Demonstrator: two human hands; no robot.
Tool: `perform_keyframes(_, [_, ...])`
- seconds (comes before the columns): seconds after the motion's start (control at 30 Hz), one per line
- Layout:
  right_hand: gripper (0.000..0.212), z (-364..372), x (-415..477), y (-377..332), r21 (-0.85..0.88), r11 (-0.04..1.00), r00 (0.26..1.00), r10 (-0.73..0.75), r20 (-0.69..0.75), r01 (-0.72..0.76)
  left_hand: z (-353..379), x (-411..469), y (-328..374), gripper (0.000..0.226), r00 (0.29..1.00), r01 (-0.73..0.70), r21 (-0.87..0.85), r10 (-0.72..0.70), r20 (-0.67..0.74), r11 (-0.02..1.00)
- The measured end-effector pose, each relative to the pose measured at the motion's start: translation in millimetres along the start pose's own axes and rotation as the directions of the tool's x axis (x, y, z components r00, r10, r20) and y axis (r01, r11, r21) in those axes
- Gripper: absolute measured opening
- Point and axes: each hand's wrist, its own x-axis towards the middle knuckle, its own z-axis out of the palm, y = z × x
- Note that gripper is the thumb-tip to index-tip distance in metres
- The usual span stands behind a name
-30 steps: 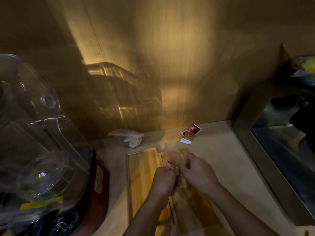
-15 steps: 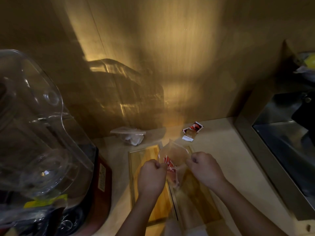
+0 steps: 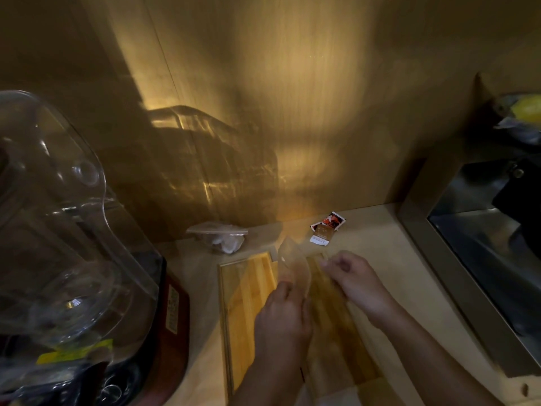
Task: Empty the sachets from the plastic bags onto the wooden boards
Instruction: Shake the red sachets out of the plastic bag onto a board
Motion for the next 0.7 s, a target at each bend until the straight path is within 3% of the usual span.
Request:
perform_keyframes(0.03, [0.01,-5.9,1.7,-1.7,0.054,0.998,0.999,-0.02,-0.028,0.022,-2.6,2.3,-5.7,0.028,0.997,-0.075,-0.008,0.074,-0.01,0.997])
perform_keyframes(0.07, [0.013,-12.2,4.3,-2.5,0.061,0.997,0.999,-0.04,-0.033,0.042,-5.2,5.1,-11.1,0.027,0.988,-0.154,0.008,0.154,0.002,0.988])
perform_keyframes(0.13, [0.044,-23.2,10.4,-0.5,-0.001,0.998,0.996,-0.067,0.063,0.068,-11.5,9.6,-20.3,0.026,0.956,-0.291,0.082,0.287,0.053,0.953])
perform_keyframes(0.2, [0.062,-29.6,16.5,1.4,-0.053,0.996,0.976,-0.061,0.209,0.074,-18.7,12.2,-26.5,0.025,0.915,-0.404,0.118,0.401,0.052,0.907])
perform_keyframes(0.37, [0.074,-28.5,29.9,6.1,-0.088,0.99,0.879,-0.056,0.473,0.111,-30.7,15.1,-33.9,0.025,0.816,-0.576,0.047,0.57,0.095,0.816])
perform_keyframes(0.43, [0.064,-25.2,32.8,5.7,-0.065,0.99,0.856,-0.074,0.512,0.125,-33.2,17.3,-35.9,0.025,0.813,-0.576,-0.003,0.573,0.104,0.818])
perform_keyframes(0.53, [0.032,-25.0,33.8,11.5,-0.019,0.993,0.844,-0.086,0.53,0.113,-32.8,18.0,-39.3,0.023,0.83,-0.547,-0.062,0.55,0.093,0.835])
perform_keyframes(0.7, [0.02,-37.6,19.5,21.2,0.137,0.99,0.881,-0.097,0.462,0.036,-34.5,10.4,-42.4,0.012,0.948,-0.271,-0.321,0.309,0.074,0.908])
